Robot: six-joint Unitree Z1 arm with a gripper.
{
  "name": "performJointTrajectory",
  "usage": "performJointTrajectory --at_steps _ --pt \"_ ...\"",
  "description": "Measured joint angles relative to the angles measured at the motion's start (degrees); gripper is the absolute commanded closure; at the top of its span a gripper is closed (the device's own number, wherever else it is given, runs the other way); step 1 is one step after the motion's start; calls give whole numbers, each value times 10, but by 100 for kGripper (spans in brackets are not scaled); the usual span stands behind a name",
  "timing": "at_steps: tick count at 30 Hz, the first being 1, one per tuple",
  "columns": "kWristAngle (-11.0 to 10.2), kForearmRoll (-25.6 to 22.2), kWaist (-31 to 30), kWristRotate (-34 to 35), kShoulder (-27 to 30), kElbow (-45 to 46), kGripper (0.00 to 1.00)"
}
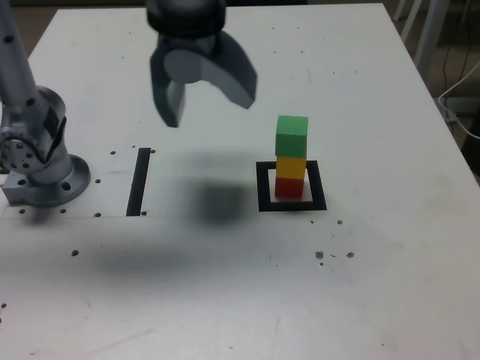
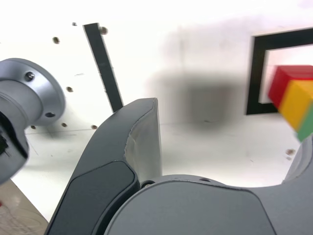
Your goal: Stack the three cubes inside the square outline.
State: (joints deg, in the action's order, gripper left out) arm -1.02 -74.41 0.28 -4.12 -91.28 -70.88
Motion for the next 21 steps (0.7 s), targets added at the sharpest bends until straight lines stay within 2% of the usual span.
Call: performJointTrajectory --at_steps 11,21 --pt "7 75 13 4 85 178 0" --pt "13 132 13 9 104 255 0"
